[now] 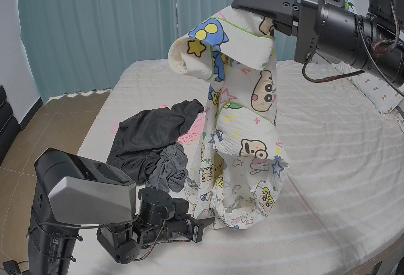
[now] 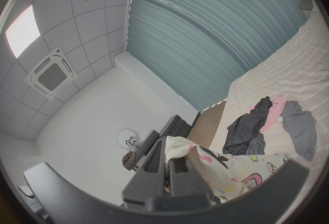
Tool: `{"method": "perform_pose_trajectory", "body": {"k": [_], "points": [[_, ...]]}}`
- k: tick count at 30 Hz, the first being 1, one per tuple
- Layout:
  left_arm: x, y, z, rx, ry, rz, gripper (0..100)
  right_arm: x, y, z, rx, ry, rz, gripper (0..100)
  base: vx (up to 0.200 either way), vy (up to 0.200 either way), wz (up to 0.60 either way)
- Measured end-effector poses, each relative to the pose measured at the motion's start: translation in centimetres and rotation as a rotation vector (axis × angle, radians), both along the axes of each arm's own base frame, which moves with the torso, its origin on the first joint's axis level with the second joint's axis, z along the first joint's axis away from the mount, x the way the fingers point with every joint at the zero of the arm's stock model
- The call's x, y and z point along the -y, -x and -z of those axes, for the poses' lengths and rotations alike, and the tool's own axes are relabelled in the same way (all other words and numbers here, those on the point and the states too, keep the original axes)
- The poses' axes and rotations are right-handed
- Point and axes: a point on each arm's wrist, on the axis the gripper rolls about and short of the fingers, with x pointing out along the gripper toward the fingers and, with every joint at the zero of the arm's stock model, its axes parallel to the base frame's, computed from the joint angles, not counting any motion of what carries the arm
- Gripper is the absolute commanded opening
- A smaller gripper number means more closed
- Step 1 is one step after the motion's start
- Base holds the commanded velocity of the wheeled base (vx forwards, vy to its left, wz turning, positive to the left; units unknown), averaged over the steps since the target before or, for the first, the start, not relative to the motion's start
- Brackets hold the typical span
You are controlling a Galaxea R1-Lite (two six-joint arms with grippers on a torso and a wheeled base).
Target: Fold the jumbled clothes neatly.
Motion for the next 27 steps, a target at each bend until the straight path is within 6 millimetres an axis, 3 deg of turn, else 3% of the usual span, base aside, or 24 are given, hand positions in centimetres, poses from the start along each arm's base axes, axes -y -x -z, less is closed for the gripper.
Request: {"method": "perform_pose_trajectory", "body": {"k": [10,15,27], "points": [[-2.3,0.9,-0.9,0.025,0.012,-0.074,0,1.9,-1.2,0.9,-0.028,0.023,0.076,0,0.0,0.0,0.0],[-3.9,0.9,-2.9,0.029,0.055,-0.144,0,3.4,-2.0,2.8,-0.079,0.061,0.136,0,0.0,0.0,0.0],[-4.5,-3.9,-8.6,0.19,0.146,-0.424,0,4.0,-4.5,7.1,-0.191,0.138,0.195,0,0.0,0.0,0.0]]}}
